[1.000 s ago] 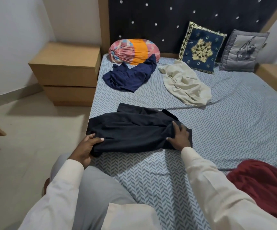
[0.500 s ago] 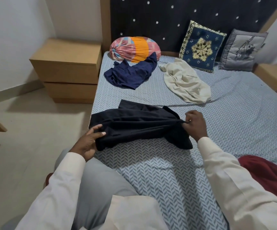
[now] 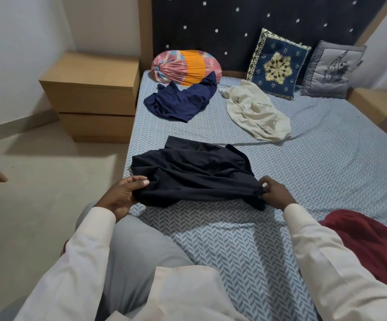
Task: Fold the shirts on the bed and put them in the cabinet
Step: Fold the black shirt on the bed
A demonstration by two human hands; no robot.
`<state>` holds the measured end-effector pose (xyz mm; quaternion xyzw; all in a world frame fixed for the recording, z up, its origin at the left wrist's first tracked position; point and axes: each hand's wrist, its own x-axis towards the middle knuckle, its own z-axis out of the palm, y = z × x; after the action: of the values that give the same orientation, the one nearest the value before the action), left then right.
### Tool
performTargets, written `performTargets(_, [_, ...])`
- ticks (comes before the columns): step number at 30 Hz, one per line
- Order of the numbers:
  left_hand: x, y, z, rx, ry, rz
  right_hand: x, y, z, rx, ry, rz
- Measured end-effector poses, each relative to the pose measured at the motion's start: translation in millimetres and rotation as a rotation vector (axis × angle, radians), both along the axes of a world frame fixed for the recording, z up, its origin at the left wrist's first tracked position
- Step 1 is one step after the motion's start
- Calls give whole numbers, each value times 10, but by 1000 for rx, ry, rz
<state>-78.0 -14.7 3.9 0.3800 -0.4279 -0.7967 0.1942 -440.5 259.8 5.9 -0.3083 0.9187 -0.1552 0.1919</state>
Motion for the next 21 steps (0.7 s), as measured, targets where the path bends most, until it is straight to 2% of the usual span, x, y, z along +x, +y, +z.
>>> performTargets(3, [-30, 20, -45, -50, -184, -142, 27, -22, -25, 212, -105, 73])
performTargets(6, [-58, 50, -65, -100, -243, -176, 123, -32, -101, 321, -61, 128])
performTargets(10, [-18, 61, -87, -202, -191, -104, 340, -42, -275, 190, 25, 248])
performTargets(16, [-2, 94, -125, -387, -131, 164, 445, -18, -475, 229, 262, 227])
performTargets(19, [20, 60, -98, -500, -146, 232, 427, -5, -442, 138, 242, 204])
performTargets(21, [76, -11, -72, -551, -169, 216, 420, -21, -382, 3, 208, 173])
